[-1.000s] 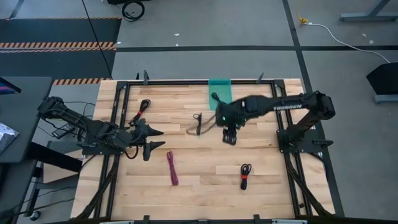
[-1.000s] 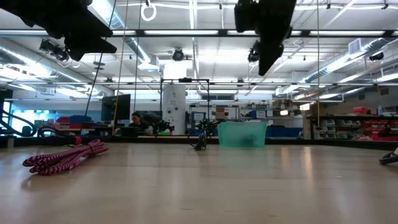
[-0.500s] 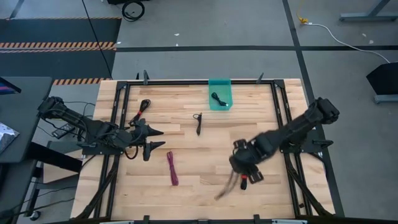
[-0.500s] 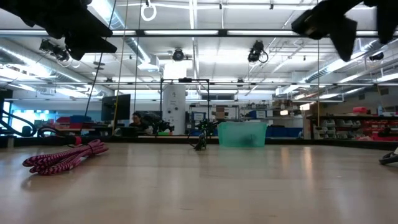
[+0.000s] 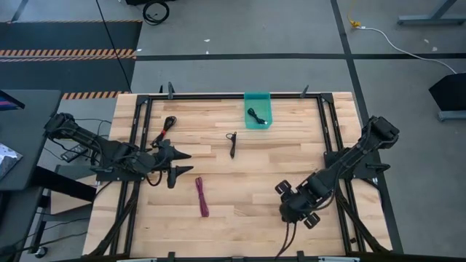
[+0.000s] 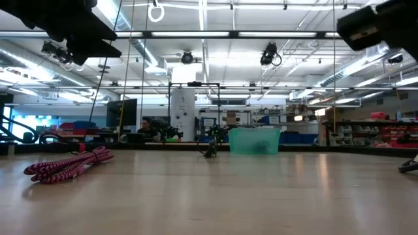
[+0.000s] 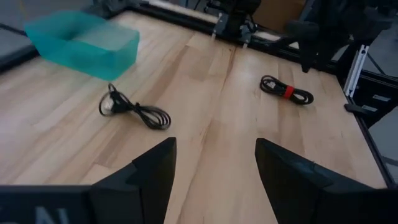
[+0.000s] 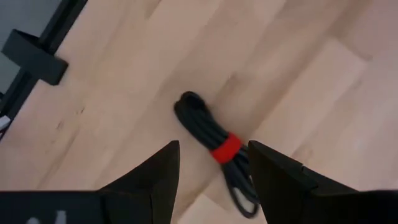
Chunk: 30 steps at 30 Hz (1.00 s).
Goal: Pick and place USB-C Cables
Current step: Put the black charger cable into the green bin
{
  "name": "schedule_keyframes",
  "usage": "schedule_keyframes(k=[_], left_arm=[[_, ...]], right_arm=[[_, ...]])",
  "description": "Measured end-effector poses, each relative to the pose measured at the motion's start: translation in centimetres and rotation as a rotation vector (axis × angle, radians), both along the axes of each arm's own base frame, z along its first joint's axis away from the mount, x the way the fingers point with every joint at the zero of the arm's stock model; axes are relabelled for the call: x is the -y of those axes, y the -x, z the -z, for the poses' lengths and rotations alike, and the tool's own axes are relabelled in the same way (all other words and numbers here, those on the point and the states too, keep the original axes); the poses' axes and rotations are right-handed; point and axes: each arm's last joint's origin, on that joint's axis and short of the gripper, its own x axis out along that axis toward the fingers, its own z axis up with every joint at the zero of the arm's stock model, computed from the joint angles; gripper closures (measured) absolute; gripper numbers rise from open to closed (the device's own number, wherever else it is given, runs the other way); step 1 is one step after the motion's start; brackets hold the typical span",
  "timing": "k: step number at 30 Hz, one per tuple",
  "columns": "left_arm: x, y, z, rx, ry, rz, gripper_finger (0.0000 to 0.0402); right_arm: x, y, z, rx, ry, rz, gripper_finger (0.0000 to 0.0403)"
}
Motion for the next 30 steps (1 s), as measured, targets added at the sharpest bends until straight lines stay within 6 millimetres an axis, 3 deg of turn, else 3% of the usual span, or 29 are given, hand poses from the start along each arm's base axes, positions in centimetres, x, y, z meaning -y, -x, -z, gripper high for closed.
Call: schedule_keyframes(k=[9,13,20,26,30], left_arm=[[0.0,0.2,0.5,-0.05,0.027,0.007,0.0175],[0.0,0.2,0.5,-0.05,0.026,0.007,0.0175],[0.0,0.2,0.5,-0.051,0.024,0.008,0.0175],[0.0,0.2,0.5,-0.051,0.025,0.008,0.0175],[0.0,0.2,0.5,-0.051,0.025,0.008,0.0175]], right_arm=[[-0.1,1.5,3.3,0.047,0.076,-0.037,0.0208],[-0.1,1.5,3.9,0.063,0.122,-0.091,0.0208],[-0.6,0.9,7.1,-0.024,0.198,-0.165,0.0208],[-0.8,0.4,7.6,0.01,0.208,-0.146,0.0209],[-0.6,-0.1,7.3,0.027,0.214,-0.082,0.0235]])
